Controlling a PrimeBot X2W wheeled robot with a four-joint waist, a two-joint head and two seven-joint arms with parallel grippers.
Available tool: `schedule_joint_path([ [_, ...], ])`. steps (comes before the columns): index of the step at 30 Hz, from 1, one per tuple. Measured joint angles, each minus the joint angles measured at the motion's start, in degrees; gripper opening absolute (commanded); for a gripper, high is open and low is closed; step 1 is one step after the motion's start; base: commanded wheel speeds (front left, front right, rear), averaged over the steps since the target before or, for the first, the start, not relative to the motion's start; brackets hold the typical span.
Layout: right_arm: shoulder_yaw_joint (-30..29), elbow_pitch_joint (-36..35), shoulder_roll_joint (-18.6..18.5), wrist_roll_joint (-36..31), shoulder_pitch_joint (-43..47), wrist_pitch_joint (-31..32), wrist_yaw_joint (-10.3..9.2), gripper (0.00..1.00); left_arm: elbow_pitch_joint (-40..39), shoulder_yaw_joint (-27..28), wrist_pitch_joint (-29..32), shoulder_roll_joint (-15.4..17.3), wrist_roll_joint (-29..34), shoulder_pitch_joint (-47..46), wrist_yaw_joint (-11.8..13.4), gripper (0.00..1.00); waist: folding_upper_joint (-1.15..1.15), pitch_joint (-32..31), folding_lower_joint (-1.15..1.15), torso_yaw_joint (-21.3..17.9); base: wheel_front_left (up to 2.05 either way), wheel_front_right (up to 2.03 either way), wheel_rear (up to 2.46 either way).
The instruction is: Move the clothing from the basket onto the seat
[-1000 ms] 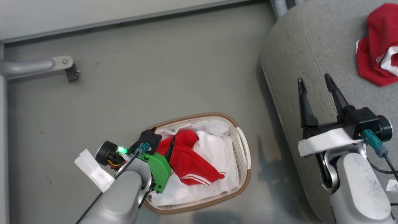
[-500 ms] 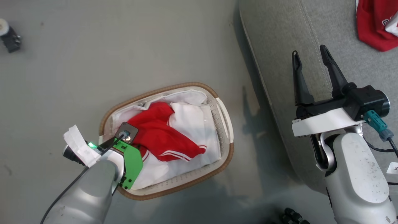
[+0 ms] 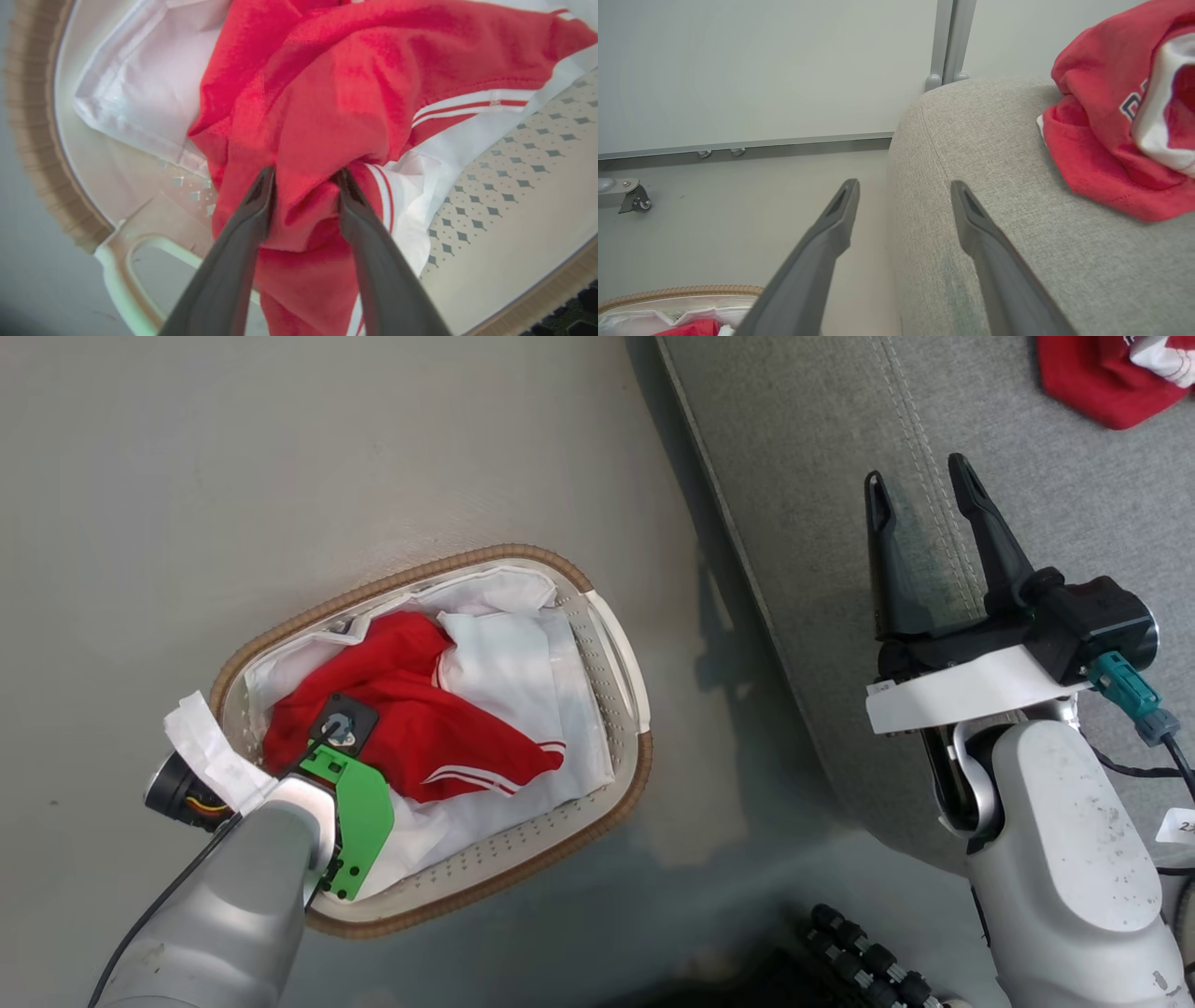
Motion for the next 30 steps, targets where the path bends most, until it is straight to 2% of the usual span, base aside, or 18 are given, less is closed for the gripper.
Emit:
schedule_joint_path([
  [2,0.05,0.20,0.00,0.21,-0.05,0.00,0.00,1.00,0.14,-0.12,0.45,0.02,-0.24,0.01,0.03,0.06,0.00,-0.01,0.00,-0.16,0.00,0.00,0.00],
  [3,0.10,0.25,0.00,0.21,-0.05,0.00,0.00,1.00,0.18,-0.12,0.45,0.02,-0.37,0.02,0.23,0.00,0.00,-0.14,0.00,-0.15,0.00,0.00,0.00],
  [7,0.16,0.57,0.01,0.20,-0.06,0.00,0.00,1.00,0.32,-0.20,-0.90,0.09,-0.73,0.39,0.44,0.00,0.00,-1.05,0.00,0.14,0.00,0.00,0.00],
  [16,-1.30,2.10,0.03,-1.48,1.67,0.00,0.00,1.00,-1.24,-0.58,-9.29,-1.44,-1.97,2.06,-0.01,0.00,0.00,-5.38,0.00,1.40,0.00,0.00,0.00],
  [20,-2.61,2.91,0.03,-2.81,3.46,0.00,0.00,1.00,-3.31,-1.20,-13.30,-2.55,-2.47,2.11,-0.14,0.00,0.00,-8.43,-0.01,2.42,0.00,0.00,0.00],
  [26,-3.99,4.09,0.04,-4.46,6.71,0.00,0.00,1.00,-7.55,-2.34,-16.07,-2.85,-4.39,1.67,-0.40,0.00,0.00,-13.90,-0.01,4.21,0.00,0.00,0.00],
  [30,-4.45,4.90,0.03,-4.98,9.33,0.00,0.00,1.00,-12.39,-3.86,-16.79,-1.44,-5.98,-0.12,-0.49,0.00,0.00,-18.03,-0.01,5.48,0.00,0.00,0.00],
])
